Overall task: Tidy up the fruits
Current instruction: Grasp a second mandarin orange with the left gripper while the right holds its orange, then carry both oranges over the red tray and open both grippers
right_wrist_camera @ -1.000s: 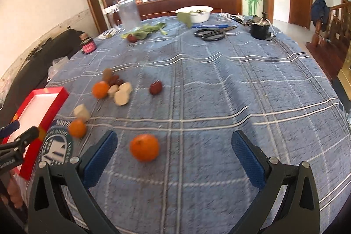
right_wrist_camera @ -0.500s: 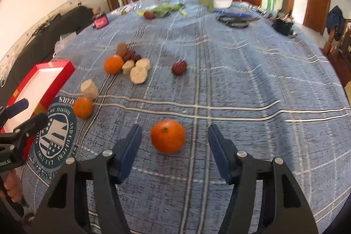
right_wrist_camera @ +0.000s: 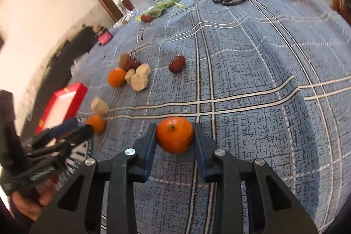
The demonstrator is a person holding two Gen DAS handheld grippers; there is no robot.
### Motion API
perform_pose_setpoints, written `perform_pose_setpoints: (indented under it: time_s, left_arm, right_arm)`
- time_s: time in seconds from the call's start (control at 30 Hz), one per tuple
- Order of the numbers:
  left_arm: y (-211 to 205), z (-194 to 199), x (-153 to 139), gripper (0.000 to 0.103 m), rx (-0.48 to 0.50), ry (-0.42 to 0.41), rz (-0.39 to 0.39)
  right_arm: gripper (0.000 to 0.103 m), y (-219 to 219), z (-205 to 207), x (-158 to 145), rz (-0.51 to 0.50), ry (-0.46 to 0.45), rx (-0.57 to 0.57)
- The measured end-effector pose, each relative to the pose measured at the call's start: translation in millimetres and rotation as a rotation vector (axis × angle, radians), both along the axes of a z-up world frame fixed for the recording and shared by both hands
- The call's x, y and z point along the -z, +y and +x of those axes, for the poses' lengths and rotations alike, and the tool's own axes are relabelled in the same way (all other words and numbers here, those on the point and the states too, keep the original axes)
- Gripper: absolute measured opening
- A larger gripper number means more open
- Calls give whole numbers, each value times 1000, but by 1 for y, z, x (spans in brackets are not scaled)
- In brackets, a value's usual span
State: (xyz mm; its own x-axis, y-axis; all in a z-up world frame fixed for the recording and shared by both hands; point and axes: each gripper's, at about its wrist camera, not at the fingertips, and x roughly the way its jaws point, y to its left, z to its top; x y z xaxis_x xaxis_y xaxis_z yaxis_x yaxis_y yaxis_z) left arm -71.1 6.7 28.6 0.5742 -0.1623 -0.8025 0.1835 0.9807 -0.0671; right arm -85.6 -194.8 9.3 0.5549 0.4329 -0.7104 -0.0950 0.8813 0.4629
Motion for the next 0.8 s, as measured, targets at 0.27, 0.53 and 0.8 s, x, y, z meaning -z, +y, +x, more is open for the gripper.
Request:
perform_pose_setpoints:
  time_s: [0.27, 0.53, 0.8]
  left_arm:
    - [-3, 5, 13, 29, 19, 12, -26]
    - [7, -20, -13, 28, 14, -78, 5]
    - [50, -58, -60, 28, -97, -250, 59]
  right_arm:
    - [34, 1, 0, -1, 16, -1, -3]
    - [34, 4, 0, -1, 17, -24, -15]
    - [35, 58, -8, -29, -28, -162, -101]
